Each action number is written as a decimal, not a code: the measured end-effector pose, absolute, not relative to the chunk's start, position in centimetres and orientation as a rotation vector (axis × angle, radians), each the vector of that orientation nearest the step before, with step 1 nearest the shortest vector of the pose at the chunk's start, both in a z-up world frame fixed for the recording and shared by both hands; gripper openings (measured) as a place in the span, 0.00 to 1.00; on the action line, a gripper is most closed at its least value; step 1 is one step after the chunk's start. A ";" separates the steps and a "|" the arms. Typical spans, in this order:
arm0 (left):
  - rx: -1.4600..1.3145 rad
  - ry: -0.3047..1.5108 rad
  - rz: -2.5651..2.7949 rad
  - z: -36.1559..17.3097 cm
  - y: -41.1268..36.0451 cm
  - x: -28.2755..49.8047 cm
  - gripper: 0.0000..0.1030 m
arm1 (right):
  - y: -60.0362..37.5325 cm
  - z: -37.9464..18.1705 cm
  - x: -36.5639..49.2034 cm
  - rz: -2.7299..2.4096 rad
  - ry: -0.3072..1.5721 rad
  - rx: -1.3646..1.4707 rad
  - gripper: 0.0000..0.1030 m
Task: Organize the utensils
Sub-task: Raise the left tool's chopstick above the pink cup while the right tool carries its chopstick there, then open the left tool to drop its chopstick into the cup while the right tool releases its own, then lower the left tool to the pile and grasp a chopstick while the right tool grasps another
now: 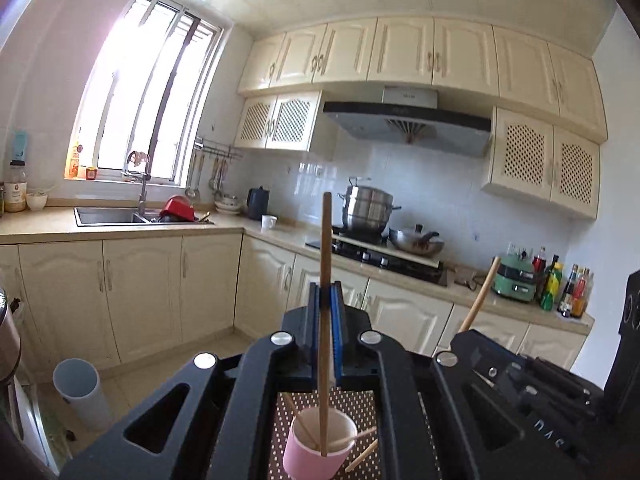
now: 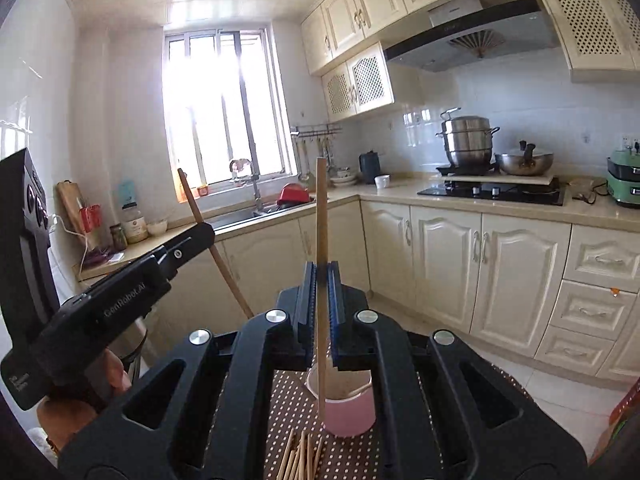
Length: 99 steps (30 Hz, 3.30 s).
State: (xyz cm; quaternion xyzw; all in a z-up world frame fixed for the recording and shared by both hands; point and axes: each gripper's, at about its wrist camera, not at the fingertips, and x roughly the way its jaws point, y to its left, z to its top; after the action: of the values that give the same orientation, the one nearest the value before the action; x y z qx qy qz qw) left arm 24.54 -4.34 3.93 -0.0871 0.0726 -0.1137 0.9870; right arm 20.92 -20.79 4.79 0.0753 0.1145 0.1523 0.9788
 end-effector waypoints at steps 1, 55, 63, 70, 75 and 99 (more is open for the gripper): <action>-0.178 0.141 -0.231 4.0 -4.5 24.9 0.06 | -20.9 4.8 21.1 0.300 0.221 0.153 0.06; -0.024 0.243 -0.073 -1.6 -2.0 25.0 0.54 | -18.4 1.3 23.6 0.244 0.307 0.152 0.07; -0.013 0.233 -0.065 -1.1 -1.8 23.9 0.57 | -18.8 1.9 22.6 0.231 0.285 0.169 0.52; -0.009 0.238 -0.059 -0.8 -1.3 22.4 0.57 | -19.2 2.7 21.3 0.233 0.272 0.170 0.52; 0.014 0.278 -0.054 -1.3 -1.1 21.5 0.58 | -19.8 2.6 20.0 0.230 0.279 0.165 0.52; 0.084 1.060 -0.095 -19.0 -1.9 25.5 0.58 | -18.6 -11.1 19.6 0.286 0.781 0.094 0.52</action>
State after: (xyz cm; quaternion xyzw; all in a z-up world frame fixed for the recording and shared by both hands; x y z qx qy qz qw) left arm 25.52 -1.89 -18.99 0.0402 0.5053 -0.0455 0.8608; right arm 19.61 -18.63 -11.05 0.0457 0.3791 0.1388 0.9137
